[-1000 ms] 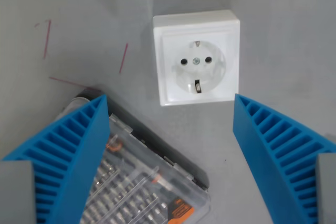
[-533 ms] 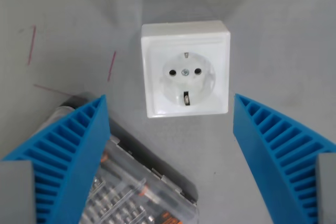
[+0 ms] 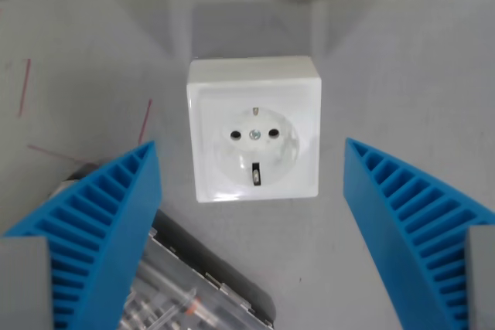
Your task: Move above the white socket
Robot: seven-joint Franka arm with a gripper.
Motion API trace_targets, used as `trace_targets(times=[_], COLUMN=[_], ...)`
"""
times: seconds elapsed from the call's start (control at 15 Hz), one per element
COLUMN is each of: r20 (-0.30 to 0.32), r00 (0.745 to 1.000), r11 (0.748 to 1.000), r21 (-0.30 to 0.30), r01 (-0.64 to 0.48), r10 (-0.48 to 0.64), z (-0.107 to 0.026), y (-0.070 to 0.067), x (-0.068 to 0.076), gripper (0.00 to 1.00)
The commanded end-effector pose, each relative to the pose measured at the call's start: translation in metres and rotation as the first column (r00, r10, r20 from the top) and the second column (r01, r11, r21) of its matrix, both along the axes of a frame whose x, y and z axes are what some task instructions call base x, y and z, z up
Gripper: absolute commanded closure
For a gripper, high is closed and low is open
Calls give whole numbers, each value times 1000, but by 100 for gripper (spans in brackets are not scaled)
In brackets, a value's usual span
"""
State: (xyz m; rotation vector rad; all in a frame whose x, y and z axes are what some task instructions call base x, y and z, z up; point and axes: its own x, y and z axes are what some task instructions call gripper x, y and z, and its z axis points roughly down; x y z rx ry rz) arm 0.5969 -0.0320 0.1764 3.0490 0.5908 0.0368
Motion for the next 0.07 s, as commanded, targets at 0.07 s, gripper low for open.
trace_targets(times=[0.07], r20=[-22], r00=[999], r11=[999], r21=[32], r01=[-33], r10=[34], z=[0], y=[-5], x=[6], gripper=[0])
